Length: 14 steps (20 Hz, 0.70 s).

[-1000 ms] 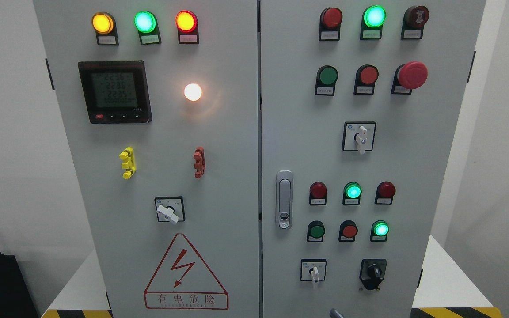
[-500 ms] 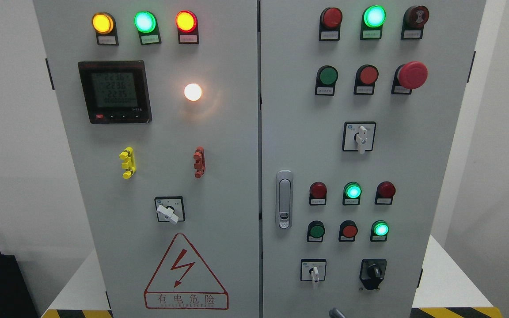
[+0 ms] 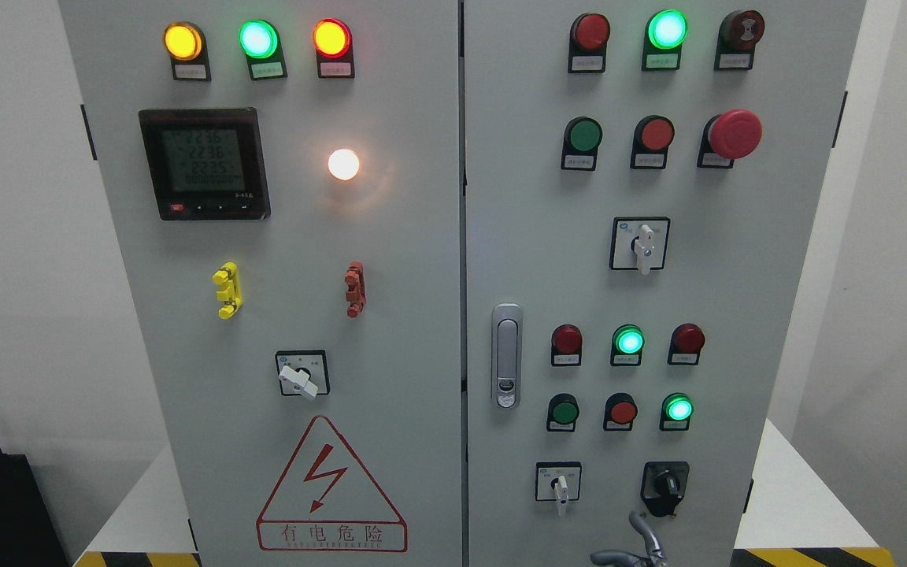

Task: Release door handle
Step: 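Raise the right hand up to the silver vertical door handle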

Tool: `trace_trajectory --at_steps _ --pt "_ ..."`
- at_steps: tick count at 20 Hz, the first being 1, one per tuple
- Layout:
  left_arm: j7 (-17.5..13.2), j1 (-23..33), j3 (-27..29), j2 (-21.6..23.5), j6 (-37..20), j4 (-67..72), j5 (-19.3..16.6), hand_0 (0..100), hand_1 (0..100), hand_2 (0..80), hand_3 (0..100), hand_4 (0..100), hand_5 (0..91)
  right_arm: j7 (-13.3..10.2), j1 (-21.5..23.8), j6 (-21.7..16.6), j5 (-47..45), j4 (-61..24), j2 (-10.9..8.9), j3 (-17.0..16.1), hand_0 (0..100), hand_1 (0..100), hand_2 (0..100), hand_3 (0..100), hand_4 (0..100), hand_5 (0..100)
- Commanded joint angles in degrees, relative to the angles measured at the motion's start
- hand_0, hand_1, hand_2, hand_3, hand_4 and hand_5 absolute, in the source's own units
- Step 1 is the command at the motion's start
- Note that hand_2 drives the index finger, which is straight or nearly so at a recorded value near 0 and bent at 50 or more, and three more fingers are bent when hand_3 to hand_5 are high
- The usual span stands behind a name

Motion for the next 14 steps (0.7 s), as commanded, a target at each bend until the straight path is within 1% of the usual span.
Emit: trace_trajectory --at_steps 1,3,5,7,9,11,14 --pt "0.01 -1.41 0.97 -0.02 0.04 0.00 0.00 12 39 0.0 0 0 0.0 -1.51 -7.30 0.36 21.25 4.98 0.28 4.69 37 33 0 99 97 100" --pt "0.01 -1.41 0.97 -0.02 0.04 0.00 0.00 12 39 0.0 0 0 0.0 -1.51 -9.94 1.32 24.95 7.00 0.37 6.27 35 30 0 99 96 100" --pt "0.01 -1.49 0.97 -0.02 0.04 0.00 0.00 12 39 0.0 0 0 0.0 -1.16 -11.70 2.03 28.12 7.89 0.45 7.41 35 28 0 98 95 100" --pt "0.01 -1.49 0.97 0.07 0.04 0.00 0.00 12 39 0.0 0 0 0.0 -0.46 -13.90 4.12 31.02 9.55 0.54 8.03 37 26 0 97 94 100" --pt "0.01 -1.49 0.97 -0.02 0.04 0.00 0.00 12 39 0.0 0 0 0.0 1.82 -16.45 7.55 32.78 11.57 0.54 9.00 39 26 0 96 94 100" --pt "0.01 -1.49 0.97 0.07 0.04 0.00 0.00 12 39 0.0 0 0 0.0 3.15 -18.65 10.80 33.32 12.98 0.54 9.44 40 26 0 96 93 100" --pt "0.01 -1.41 0.97 -0.02 0.04 0.00 0.00 12 39 0.0 0 0 0.0 4.20 -20.67 12.22 34.63 14.57 0.54 9.09 41 26 0 96 93 100"
